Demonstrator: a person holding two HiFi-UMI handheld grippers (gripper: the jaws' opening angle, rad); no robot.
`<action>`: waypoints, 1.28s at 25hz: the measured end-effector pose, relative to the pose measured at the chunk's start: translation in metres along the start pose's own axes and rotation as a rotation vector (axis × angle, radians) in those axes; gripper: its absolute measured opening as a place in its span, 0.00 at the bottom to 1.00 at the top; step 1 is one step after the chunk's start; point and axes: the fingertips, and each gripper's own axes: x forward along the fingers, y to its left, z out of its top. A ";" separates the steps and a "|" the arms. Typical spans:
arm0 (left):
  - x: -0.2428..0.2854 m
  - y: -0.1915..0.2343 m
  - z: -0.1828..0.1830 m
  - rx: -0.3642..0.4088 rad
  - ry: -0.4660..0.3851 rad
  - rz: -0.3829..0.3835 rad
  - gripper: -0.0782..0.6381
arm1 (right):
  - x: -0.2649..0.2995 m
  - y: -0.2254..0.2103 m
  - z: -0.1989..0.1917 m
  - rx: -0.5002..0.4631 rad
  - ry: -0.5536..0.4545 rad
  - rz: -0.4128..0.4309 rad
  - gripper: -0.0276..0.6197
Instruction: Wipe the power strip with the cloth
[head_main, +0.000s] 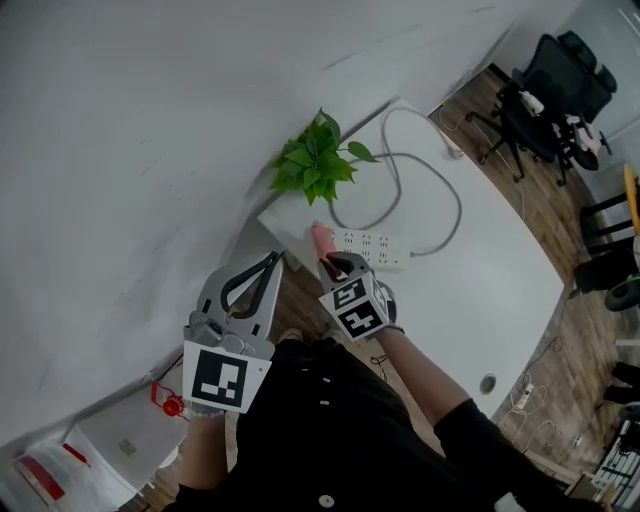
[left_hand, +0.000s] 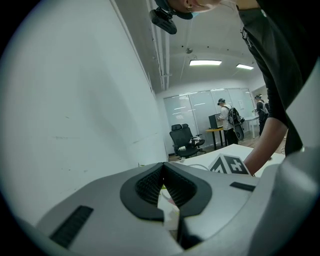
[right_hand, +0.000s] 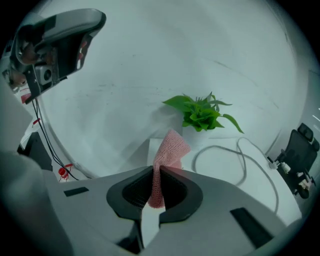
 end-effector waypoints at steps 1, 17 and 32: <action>0.003 -0.002 0.003 0.003 -0.008 -0.010 0.13 | -0.007 -0.002 0.003 0.008 -0.026 -0.006 0.12; 0.037 -0.036 0.036 0.052 -0.098 -0.154 0.13 | -0.127 -0.049 0.036 0.142 -0.264 -0.217 0.12; 0.051 -0.053 0.040 0.067 -0.099 -0.218 0.13 | -0.177 -0.076 0.024 0.156 -0.297 -0.351 0.12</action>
